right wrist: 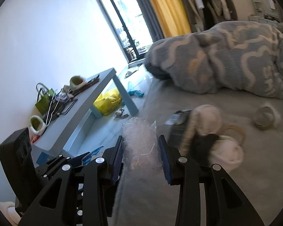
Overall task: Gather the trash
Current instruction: 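Carry the diaper pack and bubble wrap over the black trash bin with both grippers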
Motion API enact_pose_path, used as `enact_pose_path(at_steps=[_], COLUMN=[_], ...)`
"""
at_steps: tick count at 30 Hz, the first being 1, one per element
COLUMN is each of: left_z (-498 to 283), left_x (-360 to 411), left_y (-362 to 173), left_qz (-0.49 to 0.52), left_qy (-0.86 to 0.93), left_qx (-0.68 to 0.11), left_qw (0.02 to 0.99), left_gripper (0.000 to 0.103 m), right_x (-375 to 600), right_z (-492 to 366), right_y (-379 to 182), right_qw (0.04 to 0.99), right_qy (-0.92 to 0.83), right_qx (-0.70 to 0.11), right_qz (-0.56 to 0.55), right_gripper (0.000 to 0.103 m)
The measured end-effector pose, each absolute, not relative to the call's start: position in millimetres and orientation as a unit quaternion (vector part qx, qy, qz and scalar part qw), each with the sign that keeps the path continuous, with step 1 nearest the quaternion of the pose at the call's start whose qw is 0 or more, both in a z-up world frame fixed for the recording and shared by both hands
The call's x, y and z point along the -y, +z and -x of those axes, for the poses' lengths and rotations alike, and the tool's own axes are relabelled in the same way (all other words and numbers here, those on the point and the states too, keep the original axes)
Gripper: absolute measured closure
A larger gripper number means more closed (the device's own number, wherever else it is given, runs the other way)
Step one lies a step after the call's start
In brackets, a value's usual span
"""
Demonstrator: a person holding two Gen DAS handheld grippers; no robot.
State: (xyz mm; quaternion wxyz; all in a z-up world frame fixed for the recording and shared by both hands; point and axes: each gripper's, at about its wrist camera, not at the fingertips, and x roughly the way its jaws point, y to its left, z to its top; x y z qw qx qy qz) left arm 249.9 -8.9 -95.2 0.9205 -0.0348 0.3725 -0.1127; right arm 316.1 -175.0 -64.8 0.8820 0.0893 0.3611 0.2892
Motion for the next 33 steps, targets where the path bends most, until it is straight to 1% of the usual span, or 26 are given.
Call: enact_pose_path(at_steps=[10,15,22,29,33], left_z=[-246,-247,-240,-236,-229], left_x=[-49,-80,-110,-133,-143], left_y=[-118,-137,-170,-202,-211], left_qz=[0.037,0.051,0.049,0.06,0.063], left_qy=[-0.063,-0.046,-0.023,-0.015,-0.015], left_qx=[-0.415,-0.457,-0.514,-0.57,-0.583], left_qw=[0.907,0.887,0.856,0.819,0.81], left_gripper=[0.022,0.022,0.022,0.022,0.018], right_x=[106,77,29,-1,-12], right_z=[-311,-310,-301,-300,-301], right_y=[-74,-84,-105,-128,-144], right_qw=[0.864,0.852,0.83,0.807,0.791], right_qy=[0.325,0.339,0.344,0.339,0.332], right_qx=[-0.38,-0.396,-0.438,-0.483,-0.511], right_qz=[-0.055,-0.044,0.013,0.04,0.05], right_gripper=[0.066,0.066,0.066,0.066,0.066])
